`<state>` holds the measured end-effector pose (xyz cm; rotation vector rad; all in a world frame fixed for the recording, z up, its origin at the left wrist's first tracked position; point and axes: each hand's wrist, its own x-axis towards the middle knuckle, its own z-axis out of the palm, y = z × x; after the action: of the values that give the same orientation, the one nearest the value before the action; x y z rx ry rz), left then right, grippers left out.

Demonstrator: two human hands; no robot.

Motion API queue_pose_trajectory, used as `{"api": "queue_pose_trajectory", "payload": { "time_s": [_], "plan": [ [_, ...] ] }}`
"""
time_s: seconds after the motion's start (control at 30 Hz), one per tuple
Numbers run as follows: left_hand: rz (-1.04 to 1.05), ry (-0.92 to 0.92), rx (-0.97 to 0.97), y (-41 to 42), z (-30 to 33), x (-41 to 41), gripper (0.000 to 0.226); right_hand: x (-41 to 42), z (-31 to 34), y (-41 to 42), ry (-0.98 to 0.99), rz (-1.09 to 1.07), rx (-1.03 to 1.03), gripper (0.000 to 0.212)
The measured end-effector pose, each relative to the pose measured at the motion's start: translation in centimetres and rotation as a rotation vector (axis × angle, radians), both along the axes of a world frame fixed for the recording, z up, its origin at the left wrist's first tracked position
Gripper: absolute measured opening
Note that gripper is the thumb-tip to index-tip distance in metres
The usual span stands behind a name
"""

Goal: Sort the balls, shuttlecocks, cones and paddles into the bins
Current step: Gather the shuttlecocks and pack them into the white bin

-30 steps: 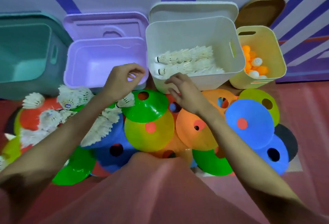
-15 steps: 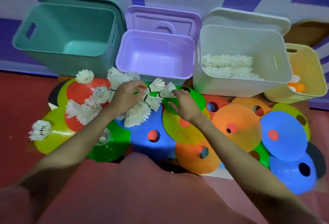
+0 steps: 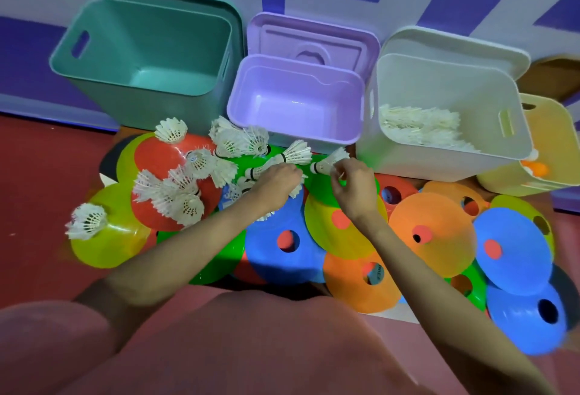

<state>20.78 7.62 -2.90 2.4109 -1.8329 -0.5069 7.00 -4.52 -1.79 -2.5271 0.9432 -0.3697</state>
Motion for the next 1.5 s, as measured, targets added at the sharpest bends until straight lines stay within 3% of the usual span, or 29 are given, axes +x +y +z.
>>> {"api": "queue_pose_trajectory", "payload": {
  "time_s": [0.27,0.37,0.47,0.57,0.8,0.87,0.93,1.03,1.17,1.23,1.4,1.5],
  "plan": [
    [0.001,0.055,0.025,-1.0,-0.7,0.1,0.026,-3.4,1.6,1.1,-0.183,-0.019,-0.006,0.014],
    [0.116,0.265,-0.185,-0.5,-0.6,0.1,0.038,-4.3,2.6,1.8,-0.290,-0.030,-0.050,0.009],
    [0.310,0.626,-0.417,0.5,1.2,-0.5,0.054,-4.5,3.5,1.9,-0.340,0.044,-0.093,0.005],
    [0.451,0.809,-0.493,1.5,2.3,-1.0,0.060,-3.9,3.9,1.8,-0.312,0.164,-0.124,0.006],
    [0.543,0.821,-0.564,3.5,3.3,-0.3,0.057,-0.4,4.2,2.3,-0.223,0.445,-0.048,0.016],
    [0.623,0.827,-0.598,4.4,3.5,0.5,0.055,0.7,4.5,2.4,-0.216,0.448,-0.016,0.031],
    [0.705,0.843,-0.639,5.3,3.7,1.5,0.055,1.6,4.8,2.2,-0.244,0.403,0.048,0.042],
    [0.783,0.819,-0.651,6.4,4.0,2.8,0.063,3.1,3.7,1.1,-0.269,0.271,0.093,0.033],
    [0.821,0.819,-0.651,7.4,3.9,4.1,0.065,5.4,-0.2,-1.0,0.038,0.074,0.183,0.032],
    [0.819,0.814,-0.645,7.8,3.8,4.5,0.066,6.4,-1.5,-1.2,0.098,0.009,0.258,0.031],
    [0.810,0.816,-0.639,8.2,3.8,4.8,0.067,8.0,-3.0,-0.7,-0.012,-0.171,0.493,0.033],
    [0.817,0.824,-0.635,8.5,3.9,4.9,0.066,7.9,-3.2,-0.4,-0.099,-0.270,0.584,0.023]
  ]
}}
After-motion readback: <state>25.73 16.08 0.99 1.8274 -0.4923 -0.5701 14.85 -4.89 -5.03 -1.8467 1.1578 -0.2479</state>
